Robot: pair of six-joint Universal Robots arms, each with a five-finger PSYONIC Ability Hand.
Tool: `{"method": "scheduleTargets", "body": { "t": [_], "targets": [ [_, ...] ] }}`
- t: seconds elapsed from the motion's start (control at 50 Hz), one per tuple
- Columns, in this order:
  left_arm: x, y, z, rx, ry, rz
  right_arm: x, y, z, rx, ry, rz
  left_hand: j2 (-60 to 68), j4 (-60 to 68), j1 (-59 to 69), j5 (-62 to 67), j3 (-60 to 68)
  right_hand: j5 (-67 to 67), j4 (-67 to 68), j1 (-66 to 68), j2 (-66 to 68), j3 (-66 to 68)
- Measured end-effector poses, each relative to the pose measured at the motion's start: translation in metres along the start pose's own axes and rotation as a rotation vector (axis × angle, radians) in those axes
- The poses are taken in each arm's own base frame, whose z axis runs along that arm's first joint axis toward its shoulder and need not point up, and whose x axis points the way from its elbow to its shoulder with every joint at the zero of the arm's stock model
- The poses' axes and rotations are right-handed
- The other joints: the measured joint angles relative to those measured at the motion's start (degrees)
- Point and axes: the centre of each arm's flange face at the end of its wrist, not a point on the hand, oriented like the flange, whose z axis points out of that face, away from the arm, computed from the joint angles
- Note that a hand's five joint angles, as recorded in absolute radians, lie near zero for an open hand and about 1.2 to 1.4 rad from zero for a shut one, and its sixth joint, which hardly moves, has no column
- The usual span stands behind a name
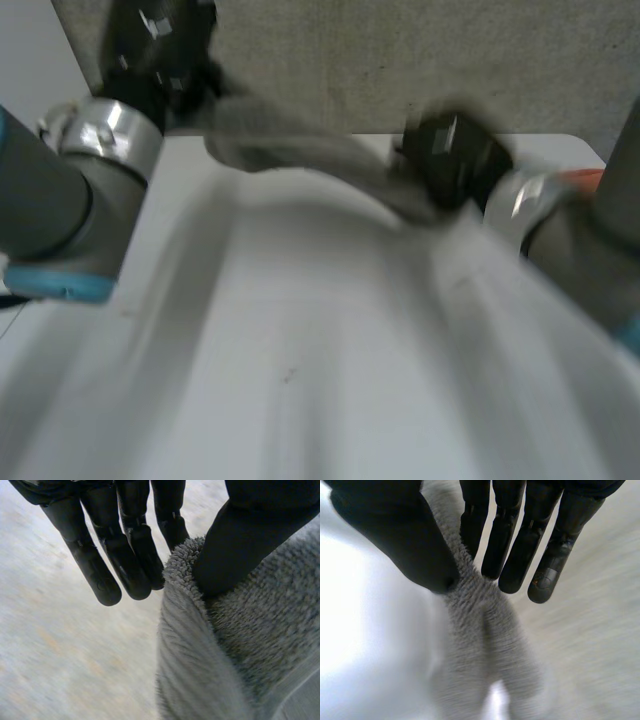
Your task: Fold the laundry.
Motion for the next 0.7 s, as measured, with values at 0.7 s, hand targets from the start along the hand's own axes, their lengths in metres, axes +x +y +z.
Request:
{"method": "scheduleTargets", "body": {
  "t": [0.7],
  "targets": [
    [0.054,0.093,-0.088,-0.401,0.242,-0.028,0.011,0.093,0.067,-0.302,-0.059,0.124,0.0,0.0,0.0,0.0,0.0,-43.7,-44.3,-35.3,-42.1,-43.4]
  ]
}}
